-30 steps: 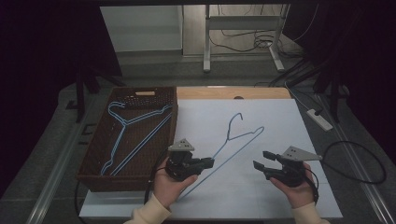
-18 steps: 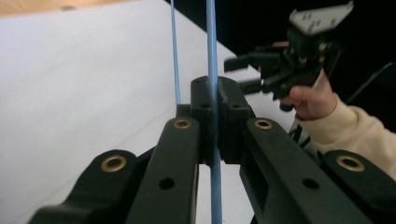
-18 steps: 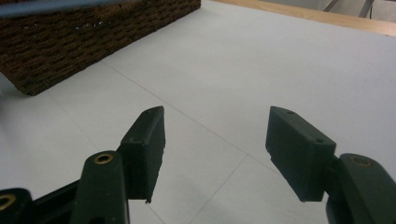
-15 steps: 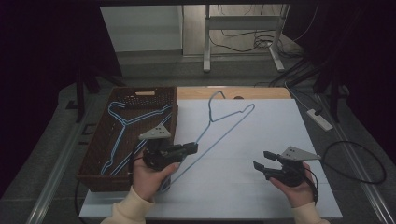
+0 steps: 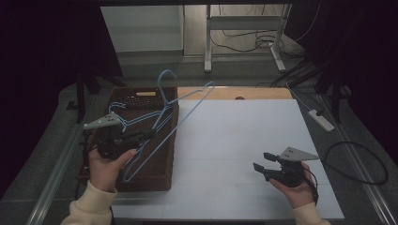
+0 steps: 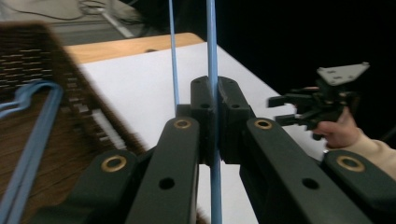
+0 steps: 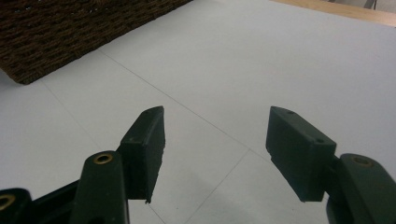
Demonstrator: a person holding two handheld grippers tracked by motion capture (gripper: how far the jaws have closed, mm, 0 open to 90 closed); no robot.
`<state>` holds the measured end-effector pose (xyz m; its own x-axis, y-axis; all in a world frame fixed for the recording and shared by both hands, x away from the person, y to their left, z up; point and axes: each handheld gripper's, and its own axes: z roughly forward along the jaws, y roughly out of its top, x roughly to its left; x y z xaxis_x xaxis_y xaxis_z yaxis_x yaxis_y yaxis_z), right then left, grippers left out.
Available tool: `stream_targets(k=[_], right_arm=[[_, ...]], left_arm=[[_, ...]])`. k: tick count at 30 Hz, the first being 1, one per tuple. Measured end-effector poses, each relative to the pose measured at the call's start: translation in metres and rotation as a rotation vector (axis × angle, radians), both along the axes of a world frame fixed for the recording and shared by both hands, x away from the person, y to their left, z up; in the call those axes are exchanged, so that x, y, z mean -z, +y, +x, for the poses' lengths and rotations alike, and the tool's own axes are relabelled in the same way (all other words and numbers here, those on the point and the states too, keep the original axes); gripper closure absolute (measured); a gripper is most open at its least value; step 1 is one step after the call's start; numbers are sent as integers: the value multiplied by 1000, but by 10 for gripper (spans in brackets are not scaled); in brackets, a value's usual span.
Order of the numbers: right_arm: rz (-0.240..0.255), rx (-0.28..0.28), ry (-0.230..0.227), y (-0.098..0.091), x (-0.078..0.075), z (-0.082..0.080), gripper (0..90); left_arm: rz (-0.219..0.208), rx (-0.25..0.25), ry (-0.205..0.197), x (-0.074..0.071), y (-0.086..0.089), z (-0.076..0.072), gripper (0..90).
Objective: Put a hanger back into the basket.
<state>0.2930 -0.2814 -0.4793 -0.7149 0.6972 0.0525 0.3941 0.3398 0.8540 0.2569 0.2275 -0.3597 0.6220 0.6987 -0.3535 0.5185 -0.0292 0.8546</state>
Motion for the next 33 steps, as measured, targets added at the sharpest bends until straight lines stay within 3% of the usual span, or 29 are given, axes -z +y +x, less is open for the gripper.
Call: stream_targets(k=[5, 9, 13, 15, 17, 27, 33], right_arm=[[-3, 2, 4, 0, 1, 1, 387], [-8, 3, 6, 1, 2, 1, 387], [-14, 2, 8, 2, 2, 1, 387], [-16, 2, 10, 2, 3, 1, 387], [-17, 2, 11, 4, 3, 2, 387], [-20, 0, 10, 5, 4, 2, 387], [-23, 0, 10, 5, 4, 2, 386]], left_arm=[[9, -60, 4, 0, 32, -2, 866], [42, -102, 9, 1, 61, -4, 865], [66, -107, 16, 6, 76, -1, 866], [88, -105, 38, 12, 83, 4, 866], [109, -107, 46, 17, 85, 7, 866], [138, -101, 116, 37, 88, 31, 866], [163, -76, 163, 50, 80, 47, 866]])
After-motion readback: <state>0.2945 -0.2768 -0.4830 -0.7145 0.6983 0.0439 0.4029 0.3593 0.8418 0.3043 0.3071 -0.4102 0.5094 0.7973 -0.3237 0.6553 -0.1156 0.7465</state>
